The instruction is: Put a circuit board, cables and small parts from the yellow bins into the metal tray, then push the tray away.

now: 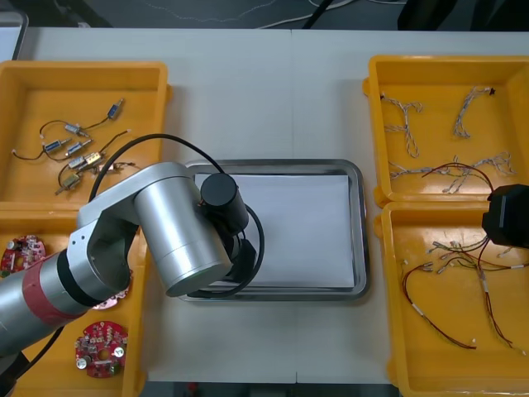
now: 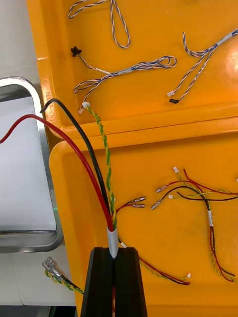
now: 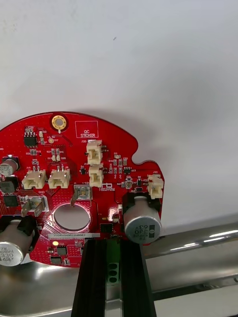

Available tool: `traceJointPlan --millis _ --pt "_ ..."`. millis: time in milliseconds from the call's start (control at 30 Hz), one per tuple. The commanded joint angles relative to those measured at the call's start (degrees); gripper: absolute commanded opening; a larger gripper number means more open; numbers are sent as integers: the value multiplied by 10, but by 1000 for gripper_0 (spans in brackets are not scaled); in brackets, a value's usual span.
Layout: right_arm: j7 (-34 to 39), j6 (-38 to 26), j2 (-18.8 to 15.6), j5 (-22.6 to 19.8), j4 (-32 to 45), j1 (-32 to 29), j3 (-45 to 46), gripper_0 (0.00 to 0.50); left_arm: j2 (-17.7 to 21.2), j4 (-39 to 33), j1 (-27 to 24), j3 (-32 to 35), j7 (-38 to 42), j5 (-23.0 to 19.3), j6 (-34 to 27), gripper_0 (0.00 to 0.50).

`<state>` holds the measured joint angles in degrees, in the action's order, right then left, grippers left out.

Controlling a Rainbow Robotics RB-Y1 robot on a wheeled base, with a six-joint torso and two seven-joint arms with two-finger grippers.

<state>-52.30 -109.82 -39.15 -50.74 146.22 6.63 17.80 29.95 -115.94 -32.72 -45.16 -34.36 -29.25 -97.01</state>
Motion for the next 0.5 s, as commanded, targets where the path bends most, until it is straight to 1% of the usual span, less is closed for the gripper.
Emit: traceJointPlan --millis 33,300,367,400,467,500 --pt "14 -2 -20 3 16 -7 -5 0 0 5 12 -14 16 9 12 0" --pt "14 -2 -20 3 16 -7 -5 0 -1 5 13 -14 18 9 13 4" --pt "14 -2 -20 3 16 -7 -5 0 -1 5 13 -14 20 9 16 133" --pt "14 -2 -20 3 16 -7 -5 0 -1 5 13 -14 22 9 16 217" --pt "14 -2 -20 3 16 -7 -5 0 -1 5 13 -14 24 9 19 306" --pt "14 -2 -20 3 16 -7 -5 0 -2 5 13 -14 24 9 20 327"
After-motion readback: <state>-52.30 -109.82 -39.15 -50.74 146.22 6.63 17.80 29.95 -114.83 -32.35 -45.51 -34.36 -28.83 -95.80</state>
